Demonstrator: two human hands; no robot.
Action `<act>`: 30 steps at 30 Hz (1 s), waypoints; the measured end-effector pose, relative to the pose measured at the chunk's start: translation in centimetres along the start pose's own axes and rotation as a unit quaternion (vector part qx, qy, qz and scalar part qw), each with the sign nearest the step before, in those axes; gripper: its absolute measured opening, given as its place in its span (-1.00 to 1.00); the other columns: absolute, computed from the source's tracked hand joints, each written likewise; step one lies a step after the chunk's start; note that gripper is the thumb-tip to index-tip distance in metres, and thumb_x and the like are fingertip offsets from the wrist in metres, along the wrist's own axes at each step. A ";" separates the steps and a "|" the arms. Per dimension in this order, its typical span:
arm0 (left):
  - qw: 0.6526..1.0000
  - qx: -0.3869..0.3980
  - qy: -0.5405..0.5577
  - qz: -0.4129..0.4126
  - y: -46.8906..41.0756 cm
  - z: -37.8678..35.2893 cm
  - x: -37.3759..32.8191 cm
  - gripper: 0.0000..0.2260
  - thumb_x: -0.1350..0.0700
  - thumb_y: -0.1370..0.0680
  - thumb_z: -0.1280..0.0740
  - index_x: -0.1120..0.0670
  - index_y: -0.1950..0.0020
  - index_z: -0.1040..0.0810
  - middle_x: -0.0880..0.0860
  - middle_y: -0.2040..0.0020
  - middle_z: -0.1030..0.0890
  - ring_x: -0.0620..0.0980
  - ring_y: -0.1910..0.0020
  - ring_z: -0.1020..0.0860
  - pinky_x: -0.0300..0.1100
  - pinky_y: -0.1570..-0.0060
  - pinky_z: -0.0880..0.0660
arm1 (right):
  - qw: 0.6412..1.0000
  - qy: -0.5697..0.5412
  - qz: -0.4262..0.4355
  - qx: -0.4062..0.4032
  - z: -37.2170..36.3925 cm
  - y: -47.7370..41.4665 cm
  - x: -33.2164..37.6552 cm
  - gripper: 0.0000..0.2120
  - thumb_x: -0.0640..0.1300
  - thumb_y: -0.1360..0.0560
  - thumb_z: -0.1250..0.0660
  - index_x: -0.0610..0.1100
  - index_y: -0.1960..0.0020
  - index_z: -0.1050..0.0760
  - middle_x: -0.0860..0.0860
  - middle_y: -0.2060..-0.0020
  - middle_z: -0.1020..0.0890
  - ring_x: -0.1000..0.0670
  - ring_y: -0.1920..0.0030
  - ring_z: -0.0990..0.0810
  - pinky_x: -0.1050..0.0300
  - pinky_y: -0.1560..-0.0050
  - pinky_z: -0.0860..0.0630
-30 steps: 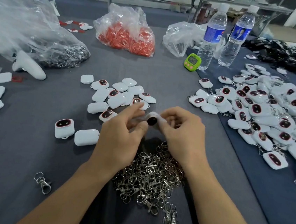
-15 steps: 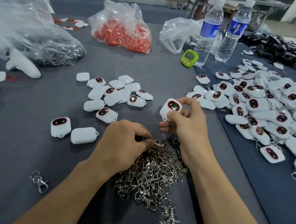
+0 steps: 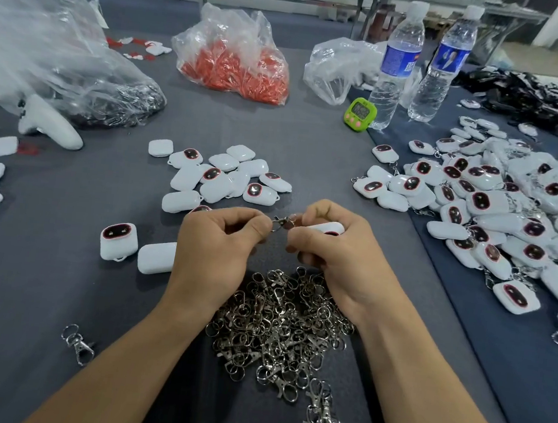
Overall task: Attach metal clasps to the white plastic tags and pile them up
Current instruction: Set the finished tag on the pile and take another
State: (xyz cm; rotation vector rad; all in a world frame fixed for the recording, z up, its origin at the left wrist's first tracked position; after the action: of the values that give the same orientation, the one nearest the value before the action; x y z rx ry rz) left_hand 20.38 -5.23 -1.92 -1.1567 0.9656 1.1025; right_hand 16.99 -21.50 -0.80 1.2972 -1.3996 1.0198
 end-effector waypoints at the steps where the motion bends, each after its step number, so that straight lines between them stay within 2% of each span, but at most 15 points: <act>1: 1.000 0.000 0.007 0.000 0.0 0.0 0.0 -0.91 -0.07 -0.44 -0.46 -0.29 0.18 -0.71 -0.10 0.29 -0.71 -0.10 0.28 -0.66 -0.19 0.18 -0.65 | 1.000 -0.008 0.000 0.008 -0.1 0.0 0.0 -0.78 -0.33 -0.28 -0.50 -0.04 0.24 -0.58 -0.06 0.25 -0.64 0.01 0.33 -0.59 0.25 0.42 -0.42; 7: 1.000 0.012 0.013 -0.023 -0.1 -0.1 -0.1 -0.91 -0.07 -0.43 -0.46 -0.29 0.17 -0.71 -0.14 0.27 -0.71 -0.21 0.27 -0.64 -0.36 0.18 -0.55 | 0.999 -0.026 -0.003 -0.041 0.2 -0.2 -0.2 -0.79 -0.32 -0.24 -0.48 -0.04 0.24 -0.66 -0.02 0.39 -0.59 0.01 0.38 -0.58 0.25 0.46 -0.40; 11: 0.999 0.003 -0.003 -0.040 0.1 -0.2 -0.4 -0.85 -0.01 -0.47 -0.50 -0.31 0.18 -0.70 -0.17 0.26 -0.71 -0.20 0.27 -0.64 -0.35 0.17 -0.58 | 0.997 -0.008 0.006 -0.073 0.4 -0.2 -0.1 -0.83 -0.30 -0.24 -0.46 -0.09 0.24 -0.72 -0.12 0.42 -0.62 0.01 0.41 -0.57 0.26 0.46 -0.41; 14: 0.995 -0.013 -0.068 -0.069 0.2 -0.1 -0.7 -0.80 0.08 -0.49 -0.53 -0.24 0.23 -0.69 -0.24 0.25 -0.70 -0.20 0.24 -0.65 -0.39 0.19 -0.54 | 0.995 -0.015 0.012 -0.095 0.5 -0.2 0.0 -0.85 -0.33 -0.27 -0.45 -0.12 0.27 -0.72 -0.13 0.40 -0.64 0.01 0.38 -0.61 0.25 0.45 -0.43; 16: 0.984 -0.023 -0.144 -0.100 0.5 -0.1 -1.0 -0.85 0.09 -0.47 -0.54 -0.17 0.19 -0.70 -0.30 0.21 -0.68 -0.25 0.14 -0.63 -0.44 0.12 -0.49 | 0.995 -0.018 0.016 -0.100 0.5 -0.2 0.1 -0.86 -0.33 -0.27 -0.45 -0.13 0.27 -0.72 -0.13 0.39 -0.65 0.01 0.37 -0.61 0.25 0.43 -0.45; 18: 0.977 -0.032 -0.171 -0.121 0.9 -0.2 -1.4 -0.89 0.08 -0.45 -0.54 -0.14 0.12 -0.72 -0.34 0.17 -0.67 -0.34 0.07 -0.60 -0.52 0.06 -0.41 | 0.994 0.011 0.023 -0.102 0.5 -0.1 0.2 -0.88 -0.28 -0.25 -0.46 -0.13 0.26 -0.73 -0.12 0.38 -0.68 0.03 0.36 -0.60 0.25 0.40 -0.46; 21: 0.982 -0.032 -0.138 -0.129 1.2 -0.4 -1.7 -0.80 0.05 -0.44 -0.54 -0.20 -0.02 -0.73 -0.39 0.12 -0.66 -0.37 0.10 -0.61 -0.53 0.04 -0.43 | 0.990 0.092 0.038 -0.099 0.5 -0.1 0.2 -0.88 -0.27 -0.34 -0.52 -0.07 0.21 -0.76 -0.07 0.36 -0.71 0.06 0.33 -0.61 0.22 0.34 -0.51; 23: 0.984 -0.014 -0.113 -0.133 1.1 -0.5 -1.5 -0.73 0.13 -0.45 -0.56 -0.21 -0.04 -0.72 -0.38 0.10 -0.68 -0.34 0.10 -0.64 -0.46 0.04 -0.49 | 0.985 0.139 0.038 -0.094 0.4 -0.2 -0.1 -0.86 -0.24 -0.39 -0.52 0.00 0.21 -0.76 -0.05 0.36 -0.71 0.07 0.33 -0.61 0.18 0.31 -0.51; 26: 0.984 0.009 -0.100 -0.150 0.8 -0.5 -1.5 -0.69 0.23 -0.45 -0.56 -0.17 -0.04 -0.73 -0.31 0.06 -0.70 -0.30 0.11 -0.65 -0.46 0.07 -0.49 | 0.988 0.131 0.013 -0.078 0.0 -0.2 -0.4 -0.95 -0.09 -0.31 -0.53 -0.01 0.22 -0.75 -0.05 0.39 -0.70 0.07 0.37 -0.57 0.16 0.34 -0.47; 28: 0.983 0.019 -0.084 -0.161 0.6 -0.5 -1.6 -0.69 0.26 -0.44 -0.55 -0.14 -0.02 -0.73 -0.28 0.06 -0.71 -0.26 0.08 -0.67 -0.45 0.07 -0.50 | 0.990 0.120 -0.005 -0.075 0.0 -0.1 -0.5 -0.84 0.01 -0.24 -0.55 -0.05 0.25 -0.74 -0.07 0.41 -0.68 0.04 0.41 -0.52 0.13 0.36 -0.43; 30: 0.984 0.029 -0.072 -0.159 0.6 -0.4 -1.7 -0.71 0.26 -0.44 -0.56 -0.14 0.00 -0.74 -0.26 0.09 -0.72 -0.21 0.10 -0.68 -0.41 0.09 -0.53 | 0.991 0.113 -0.014 -0.077 0.2 0.0 -0.5 -0.82 0.02 -0.22 -0.58 -0.06 0.25 -0.74 -0.09 0.42 -0.67 -0.02 0.41 -0.49 0.07 0.34 -0.40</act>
State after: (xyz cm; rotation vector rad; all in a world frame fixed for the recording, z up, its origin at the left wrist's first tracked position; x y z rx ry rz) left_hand 19.47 -5.90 -0.47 -1.1212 0.6697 0.8805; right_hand 17.02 -21.56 -1.34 1.0517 -1.2572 0.9858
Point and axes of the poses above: each hand's wrist, its own y-axis away from the middle knuckle, its own z-axis out of the back of the hand, x = y × z, the point moved 3 cm from there along -y, towards the middle knuckle
